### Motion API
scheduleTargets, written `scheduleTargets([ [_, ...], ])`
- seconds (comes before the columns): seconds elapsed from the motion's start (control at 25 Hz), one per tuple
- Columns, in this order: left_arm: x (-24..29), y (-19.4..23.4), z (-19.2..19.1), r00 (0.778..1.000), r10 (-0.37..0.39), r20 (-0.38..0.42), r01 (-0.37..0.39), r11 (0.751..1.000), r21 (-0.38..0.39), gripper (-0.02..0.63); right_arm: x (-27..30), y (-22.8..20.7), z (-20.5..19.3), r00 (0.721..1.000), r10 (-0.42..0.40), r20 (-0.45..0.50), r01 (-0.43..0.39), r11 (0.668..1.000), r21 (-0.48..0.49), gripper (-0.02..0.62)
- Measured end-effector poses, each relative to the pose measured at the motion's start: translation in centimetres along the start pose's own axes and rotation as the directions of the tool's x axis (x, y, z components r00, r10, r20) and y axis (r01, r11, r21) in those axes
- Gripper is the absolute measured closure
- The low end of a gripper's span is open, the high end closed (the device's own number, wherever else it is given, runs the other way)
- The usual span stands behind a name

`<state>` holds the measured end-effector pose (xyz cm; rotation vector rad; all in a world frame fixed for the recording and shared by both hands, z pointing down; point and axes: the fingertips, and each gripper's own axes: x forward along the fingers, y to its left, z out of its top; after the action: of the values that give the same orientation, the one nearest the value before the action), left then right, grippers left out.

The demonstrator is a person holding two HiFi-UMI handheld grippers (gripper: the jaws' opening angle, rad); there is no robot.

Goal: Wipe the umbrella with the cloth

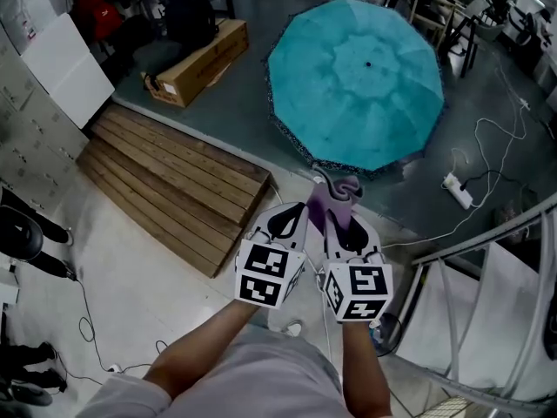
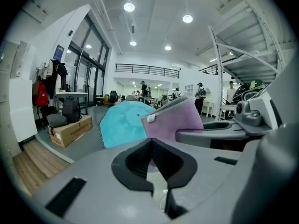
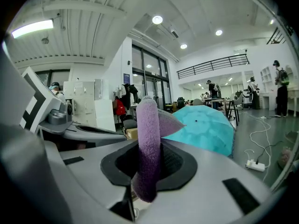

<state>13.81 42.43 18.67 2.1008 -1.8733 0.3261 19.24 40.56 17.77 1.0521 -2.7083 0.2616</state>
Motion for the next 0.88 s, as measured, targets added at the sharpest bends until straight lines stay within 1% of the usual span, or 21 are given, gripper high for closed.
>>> scheduleTargets([
  [0.16, 2.4, 2.2, 0.3, 1.0, -0.009, 0.001, 0.009, 1.0, -0.008, 0.601, 3.2, -0.6, 0.2, 1.0, -0.005, -0.006, 0.005, 1.0, -0.005, 0.518],
  [0.32, 5.9, 5.3, 1.1, 1.0, -0.023, -0.002, 0.023, 1.0, -0.017, 0.601, 7.8, -1.4, 0.8, 1.0, -0.012, -0.016, 0.012, 1.0, -0.007, 0.518],
  [0.72, 15.2, 17.1, 5.0, 0.997, -0.077, -0.027, 0.076, 0.996, -0.045, 0.601, 23.0, -1.8, 4.7, 0.997, -0.045, -0.062, 0.045, 0.999, -0.008, 0.518],
  [0.88, 18.5, 21.9, 5.9, 0.995, -0.092, -0.041, 0.09, 0.995, -0.052, 0.601, 28.9, -1.8, 6.0, 0.995, -0.055, -0.078, 0.055, 0.998, 0.003, 0.518],
])
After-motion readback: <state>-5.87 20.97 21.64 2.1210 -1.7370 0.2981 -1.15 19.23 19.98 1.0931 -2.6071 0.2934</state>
